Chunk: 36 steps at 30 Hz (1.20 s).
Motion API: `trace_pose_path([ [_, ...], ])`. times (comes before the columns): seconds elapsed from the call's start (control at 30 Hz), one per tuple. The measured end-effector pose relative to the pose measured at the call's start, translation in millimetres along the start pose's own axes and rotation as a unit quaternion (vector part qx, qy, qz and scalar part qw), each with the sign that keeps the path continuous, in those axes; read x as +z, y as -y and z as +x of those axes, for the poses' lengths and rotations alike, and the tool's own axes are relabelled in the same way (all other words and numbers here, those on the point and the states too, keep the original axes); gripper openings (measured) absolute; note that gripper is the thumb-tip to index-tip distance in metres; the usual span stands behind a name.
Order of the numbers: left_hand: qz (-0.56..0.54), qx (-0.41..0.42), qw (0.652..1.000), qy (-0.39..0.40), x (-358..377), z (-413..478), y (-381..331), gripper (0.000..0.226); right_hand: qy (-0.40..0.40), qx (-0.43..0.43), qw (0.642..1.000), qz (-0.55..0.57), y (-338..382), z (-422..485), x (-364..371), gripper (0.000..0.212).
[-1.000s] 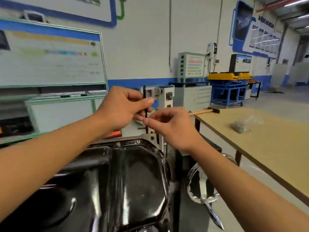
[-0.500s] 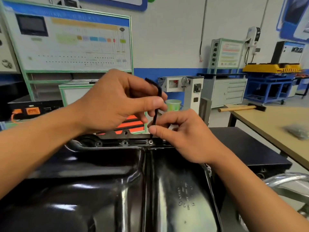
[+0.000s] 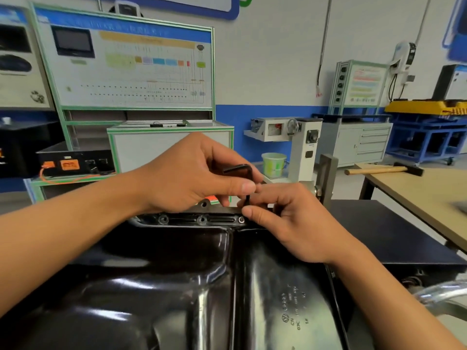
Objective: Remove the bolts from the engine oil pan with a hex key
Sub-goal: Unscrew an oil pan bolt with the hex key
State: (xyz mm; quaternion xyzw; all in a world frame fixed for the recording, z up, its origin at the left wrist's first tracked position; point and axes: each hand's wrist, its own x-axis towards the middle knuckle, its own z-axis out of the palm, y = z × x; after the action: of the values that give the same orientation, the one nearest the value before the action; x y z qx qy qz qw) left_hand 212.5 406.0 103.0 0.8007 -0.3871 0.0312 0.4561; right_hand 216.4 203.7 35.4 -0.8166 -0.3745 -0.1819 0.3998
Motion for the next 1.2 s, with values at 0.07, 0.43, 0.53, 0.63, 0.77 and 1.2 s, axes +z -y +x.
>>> trace_pose_path([
  [0.07,-0.009,0.006,1.000,-0.012,-1.2,-1.2,-1.3,0.016,-0.011,-0.008,1.000,0.016,1.5,0.2,-0.1,0.018],
  [0.43,0.022,0.001,1.000,0.004,-0.3,-4.0,-1.2,0.018,0.043,-0.002,0.999,0.012,-0.1,1.7,-0.2,0.022],
  [0.53,0.024,0.012,1.000,-0.004,3.1,-3.4,-1.2,0.016,0.024,-0.001,0.999,0.035,0.0,2.2,-3.0,0.008],
  [0.63,0.033,0.018,0.999,-0.023,6.6,-2.9,-1.6,0.010,-0.029,0.002,0.997,0.077,1.1,1.9,-9.2,0.012],
  [0.77,0.048,0.027,0.997,-0.048,10.1,-2.4,-2.7,0.011,-0.129,-0.013,0.983,0.130,11.5,3.3,-8.4,0.021],
  [1.2,0.028,0.030,0.998,-0.053,11.5,-2.7,-0.8,0.031,-0.335,-0.077,0.934,-0.094,65.3,4.3,11.3,0.016],
])
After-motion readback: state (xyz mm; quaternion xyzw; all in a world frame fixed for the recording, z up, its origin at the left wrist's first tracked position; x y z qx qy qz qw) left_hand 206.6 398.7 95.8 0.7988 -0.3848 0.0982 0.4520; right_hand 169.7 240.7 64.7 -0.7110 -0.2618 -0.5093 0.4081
